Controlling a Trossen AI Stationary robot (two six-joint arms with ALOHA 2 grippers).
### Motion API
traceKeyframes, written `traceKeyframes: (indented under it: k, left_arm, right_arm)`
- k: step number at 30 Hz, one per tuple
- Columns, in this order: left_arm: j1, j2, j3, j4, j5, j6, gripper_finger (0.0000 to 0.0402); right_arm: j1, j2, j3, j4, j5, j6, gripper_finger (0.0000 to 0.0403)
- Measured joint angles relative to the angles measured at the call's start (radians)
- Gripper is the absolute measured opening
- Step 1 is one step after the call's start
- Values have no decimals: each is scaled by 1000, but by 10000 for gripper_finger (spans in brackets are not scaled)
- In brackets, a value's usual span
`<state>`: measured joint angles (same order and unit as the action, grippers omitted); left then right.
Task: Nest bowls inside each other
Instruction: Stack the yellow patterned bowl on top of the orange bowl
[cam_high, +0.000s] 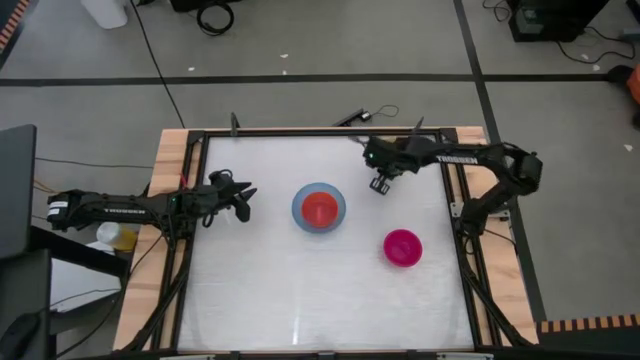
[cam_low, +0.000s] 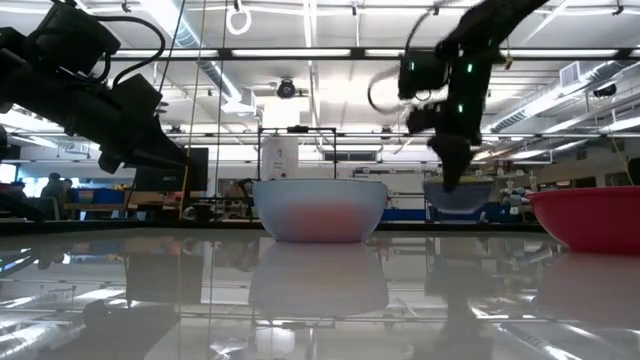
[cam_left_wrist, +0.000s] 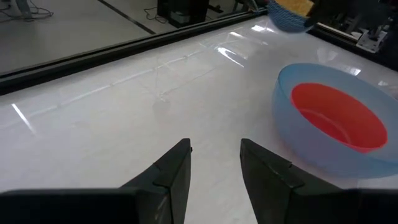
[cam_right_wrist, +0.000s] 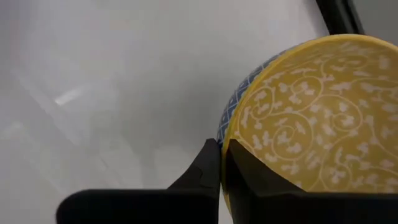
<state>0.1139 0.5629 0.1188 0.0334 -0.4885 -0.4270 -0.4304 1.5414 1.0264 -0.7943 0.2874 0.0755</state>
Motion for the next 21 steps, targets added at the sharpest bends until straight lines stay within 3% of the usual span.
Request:
traceKeyframes:
  k: [8,15,21]
  left_arm:
    - [1,0,0,9,-15,29,141]
    - [0,0,0,8,-14,24,141]
    - [0,0,0,9,17,-7,141]
  right_arm:
    - [325,-34,108,161,17,27,14]
    - [497,131,263,266,-20,-43,14]
    - [550,310,390,230,-24,-123,13]
